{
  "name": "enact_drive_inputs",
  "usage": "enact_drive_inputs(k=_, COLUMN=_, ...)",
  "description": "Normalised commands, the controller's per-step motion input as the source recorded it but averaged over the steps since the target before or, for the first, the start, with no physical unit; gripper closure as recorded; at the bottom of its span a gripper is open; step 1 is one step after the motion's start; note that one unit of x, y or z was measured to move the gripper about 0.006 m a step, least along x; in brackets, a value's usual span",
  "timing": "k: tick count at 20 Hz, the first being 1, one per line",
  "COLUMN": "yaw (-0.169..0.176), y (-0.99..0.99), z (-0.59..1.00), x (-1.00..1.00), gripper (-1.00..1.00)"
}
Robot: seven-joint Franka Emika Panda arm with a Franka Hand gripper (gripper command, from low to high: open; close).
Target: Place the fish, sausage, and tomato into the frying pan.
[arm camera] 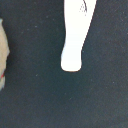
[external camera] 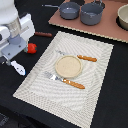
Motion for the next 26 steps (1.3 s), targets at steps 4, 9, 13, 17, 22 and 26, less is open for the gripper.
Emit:
enact_drive_inputs(k=4, yaw=0.000, y=-0.19, z=-0.50, x=-0.13, gripper=-1.00)
enact_drive_inputs(k=9, yaw=0.000, y=-0.03, z=-0.47, x=-0.10, gripper=-1.00)
enact_drive_inputs(k=13, yaw=0.000, y=-0.02, z=-0.42, x=-0.07, gripper=-1.00)
enact_drive_inputs(k=17, yaw=0.000, y=-0.06, z=-0.39, x=-0.10, gripper=1.00)
enact_drive_inputs(k=22, yaw=0.000, y=-0.03, z=-0.11, x=-0.01, gripper=1.00)
enact_drive_inputs(k=26, yaw=0.000, y=-0.01, z=0.00, x=0.00, gripper=1.00)
